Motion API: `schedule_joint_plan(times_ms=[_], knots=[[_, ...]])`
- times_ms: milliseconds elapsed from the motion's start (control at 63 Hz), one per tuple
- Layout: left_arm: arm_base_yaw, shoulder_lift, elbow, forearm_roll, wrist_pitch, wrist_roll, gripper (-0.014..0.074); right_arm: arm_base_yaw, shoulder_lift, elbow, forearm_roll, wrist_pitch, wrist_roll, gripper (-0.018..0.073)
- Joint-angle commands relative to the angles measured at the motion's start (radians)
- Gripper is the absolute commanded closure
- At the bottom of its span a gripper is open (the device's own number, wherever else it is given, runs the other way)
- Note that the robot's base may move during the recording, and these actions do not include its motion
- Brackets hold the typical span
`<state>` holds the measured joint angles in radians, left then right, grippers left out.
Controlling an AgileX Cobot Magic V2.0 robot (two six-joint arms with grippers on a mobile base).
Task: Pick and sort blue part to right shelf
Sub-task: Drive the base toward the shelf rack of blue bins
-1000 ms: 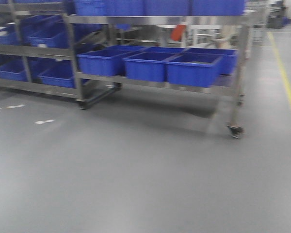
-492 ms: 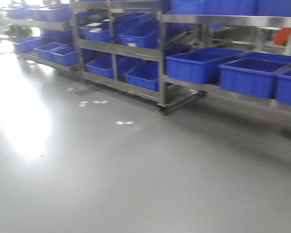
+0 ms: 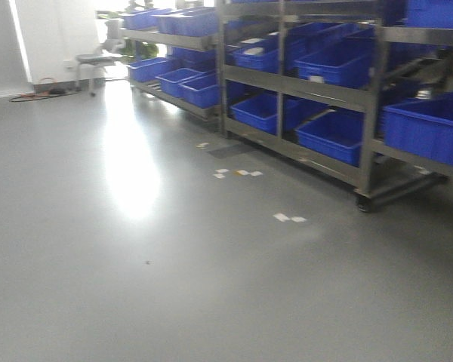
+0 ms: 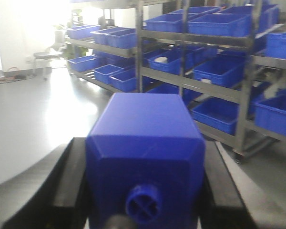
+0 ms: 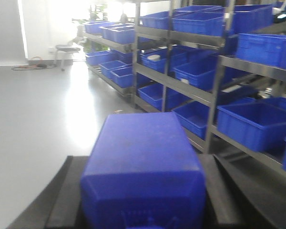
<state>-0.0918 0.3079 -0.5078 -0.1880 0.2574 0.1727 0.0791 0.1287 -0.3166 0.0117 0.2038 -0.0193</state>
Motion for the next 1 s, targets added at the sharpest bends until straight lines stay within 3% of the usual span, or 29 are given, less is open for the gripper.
schedule_joint_plan(times_ms=[0, 985], knots=[[0.0, 0.007, -0.028, -0.004, -0.094, 0.002, 0.0187, -0.004, 0.01, -0.03, 0.005, -0.09, -0.007, 0.0125], [0.0, 0.007, -0.028, -0.004, -0.094, 0.002, 0.0187, -0.004, 0.01, -0.03, 0.005, -0.09, -0.007, 0.0125]])
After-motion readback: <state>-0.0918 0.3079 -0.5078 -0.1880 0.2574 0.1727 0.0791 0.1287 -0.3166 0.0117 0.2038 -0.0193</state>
